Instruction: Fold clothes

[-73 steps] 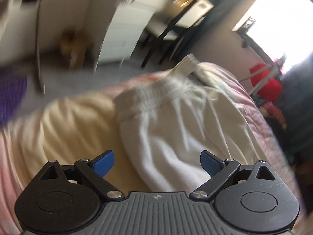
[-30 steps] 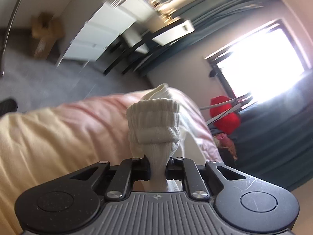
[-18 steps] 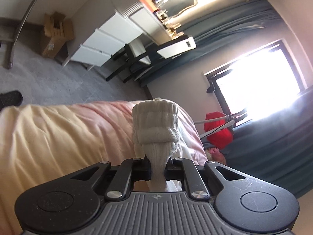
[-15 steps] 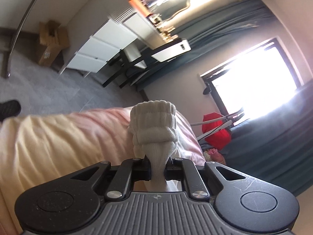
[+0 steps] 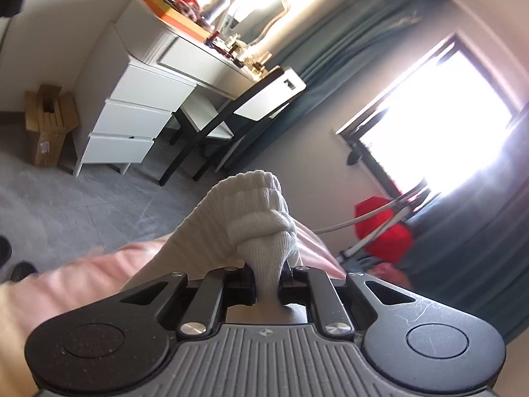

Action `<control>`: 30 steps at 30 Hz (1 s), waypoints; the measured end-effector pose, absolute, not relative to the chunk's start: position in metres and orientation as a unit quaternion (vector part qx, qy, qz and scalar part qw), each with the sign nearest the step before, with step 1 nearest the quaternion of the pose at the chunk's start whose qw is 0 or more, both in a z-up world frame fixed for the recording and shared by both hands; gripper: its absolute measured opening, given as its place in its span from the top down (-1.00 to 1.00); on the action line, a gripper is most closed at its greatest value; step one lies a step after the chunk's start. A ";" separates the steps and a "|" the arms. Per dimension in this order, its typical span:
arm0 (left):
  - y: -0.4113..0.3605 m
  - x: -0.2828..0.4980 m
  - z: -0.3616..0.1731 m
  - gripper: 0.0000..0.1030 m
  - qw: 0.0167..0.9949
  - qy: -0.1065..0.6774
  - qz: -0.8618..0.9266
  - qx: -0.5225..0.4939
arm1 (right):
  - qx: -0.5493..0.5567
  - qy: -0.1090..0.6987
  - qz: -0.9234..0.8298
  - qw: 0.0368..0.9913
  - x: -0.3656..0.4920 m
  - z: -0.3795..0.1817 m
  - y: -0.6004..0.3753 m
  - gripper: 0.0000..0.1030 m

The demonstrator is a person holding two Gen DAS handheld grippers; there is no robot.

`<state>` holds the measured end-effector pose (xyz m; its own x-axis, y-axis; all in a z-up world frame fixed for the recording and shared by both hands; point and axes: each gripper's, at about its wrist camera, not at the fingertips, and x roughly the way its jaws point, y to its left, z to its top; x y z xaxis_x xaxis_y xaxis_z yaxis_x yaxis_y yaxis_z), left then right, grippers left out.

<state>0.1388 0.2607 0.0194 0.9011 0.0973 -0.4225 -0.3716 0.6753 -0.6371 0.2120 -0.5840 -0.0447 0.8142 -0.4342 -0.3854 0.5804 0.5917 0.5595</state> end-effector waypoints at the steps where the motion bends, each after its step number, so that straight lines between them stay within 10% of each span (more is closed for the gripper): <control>1: 0.255 0.159 0.013 0.77 0.902 0.186 0.137 -0.365 | 0.339 0.110 -0.288 0.889 0.235 -0.045 -0.584 0.88; 15: 0.228 0.285 -0.057 0.64 0.906 0.288 0.177 -0.254 | 0.277 0.215 -0.260 0.900 0.378 -0.138 -0.596 0.80; 18: 0.235 0.266 -0.054 0.27 0.909 0.279 0.154 -0.269 | 0.316 0.200 -0.224 0.900 0.357 -0.135 -0.601 0.75; 20: 0.239 0.249 -0.051 0.16 0.912 0.269 0.139 -0.277 | 0.353 0.192 -0.201 0.893 0.336 -0.135 -0.599 0.60; 23: 0.237 0.214 -0.045 -0.10 0.916 0.252 0.128 -0.286 | 0.410 0.155 -0.189 0.879 0.292 -0.135 -0.586 -0.33; 30: 0.214 0.125 -0.056 -0.41 0.917 0.257 0.047 -0.301 | 0.543 0.059 -0.161 0.822 0.171 -0.145 -0.541 -0.41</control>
